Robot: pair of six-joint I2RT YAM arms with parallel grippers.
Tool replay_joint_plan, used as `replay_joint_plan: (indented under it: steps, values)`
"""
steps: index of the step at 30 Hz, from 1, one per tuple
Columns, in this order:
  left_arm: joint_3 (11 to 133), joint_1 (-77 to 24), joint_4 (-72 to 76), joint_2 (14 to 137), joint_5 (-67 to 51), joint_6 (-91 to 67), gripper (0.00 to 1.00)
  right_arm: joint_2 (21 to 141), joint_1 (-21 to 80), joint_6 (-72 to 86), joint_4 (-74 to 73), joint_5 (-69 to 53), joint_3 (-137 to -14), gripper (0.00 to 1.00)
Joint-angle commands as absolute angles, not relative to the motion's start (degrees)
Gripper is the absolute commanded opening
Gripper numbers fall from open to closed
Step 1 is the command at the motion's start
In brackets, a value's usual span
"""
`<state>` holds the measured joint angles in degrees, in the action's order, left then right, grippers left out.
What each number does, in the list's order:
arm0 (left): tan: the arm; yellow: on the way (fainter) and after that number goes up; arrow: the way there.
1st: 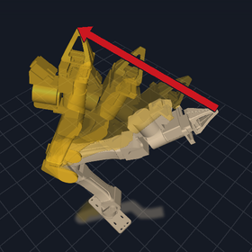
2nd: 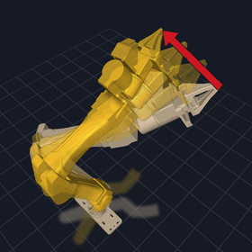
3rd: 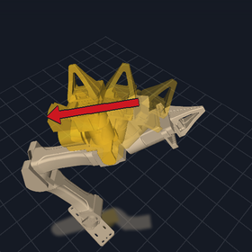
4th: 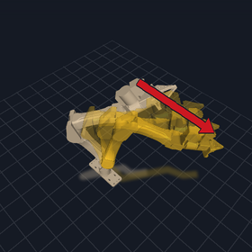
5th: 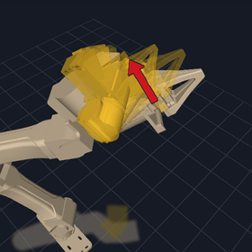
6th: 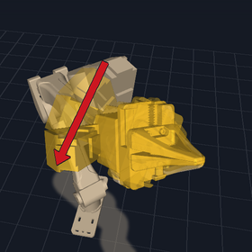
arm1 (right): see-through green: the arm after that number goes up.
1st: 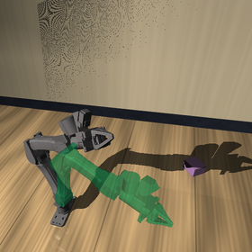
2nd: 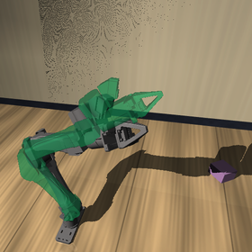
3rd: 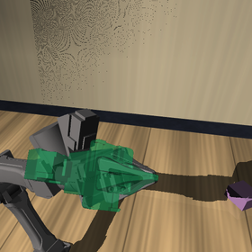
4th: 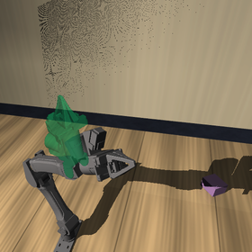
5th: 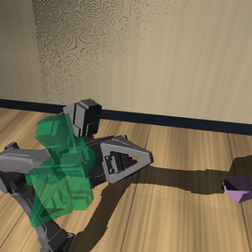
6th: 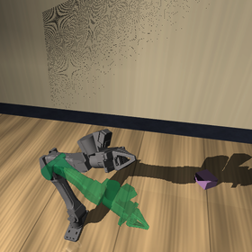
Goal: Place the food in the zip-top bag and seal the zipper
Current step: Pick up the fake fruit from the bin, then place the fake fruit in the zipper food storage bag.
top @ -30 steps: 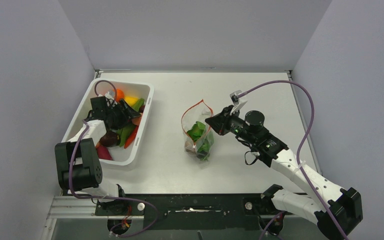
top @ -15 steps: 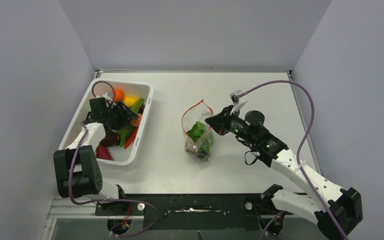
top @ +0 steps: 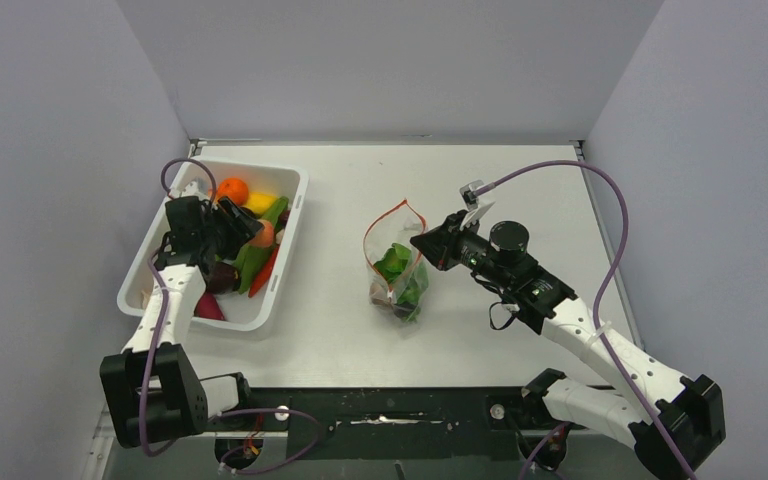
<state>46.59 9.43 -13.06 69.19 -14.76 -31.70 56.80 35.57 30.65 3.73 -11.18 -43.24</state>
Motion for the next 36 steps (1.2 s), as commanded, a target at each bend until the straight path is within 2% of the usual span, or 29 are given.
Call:
replay_joint_plan:
  steps: [1,15,30,36]
  values:
    - [49.47,9.40,-15.52,63.79,-13.32,-30.55,0.32,57.08,35.90,30.57,7.61,-11.14,-45.26,0.00]
    - [52.46,5.73,-13.15,51.90,-26.58,-31.10,0.29,59.42,39.64,29.85,8.35,-9.73,-46.40,0.00]
    - [53.27,-20.93,-1.36,54.61,-23.21,-36.43,0.27,62.28,43.35,28.85,8.38,-8.18,-49.73,0.00]
    - [52.26,-27.59,0.90,58.37,-20.87,-36.52,0.27,62.28,43.93,28.92,8.49,-7.55,-50.01,0.00]
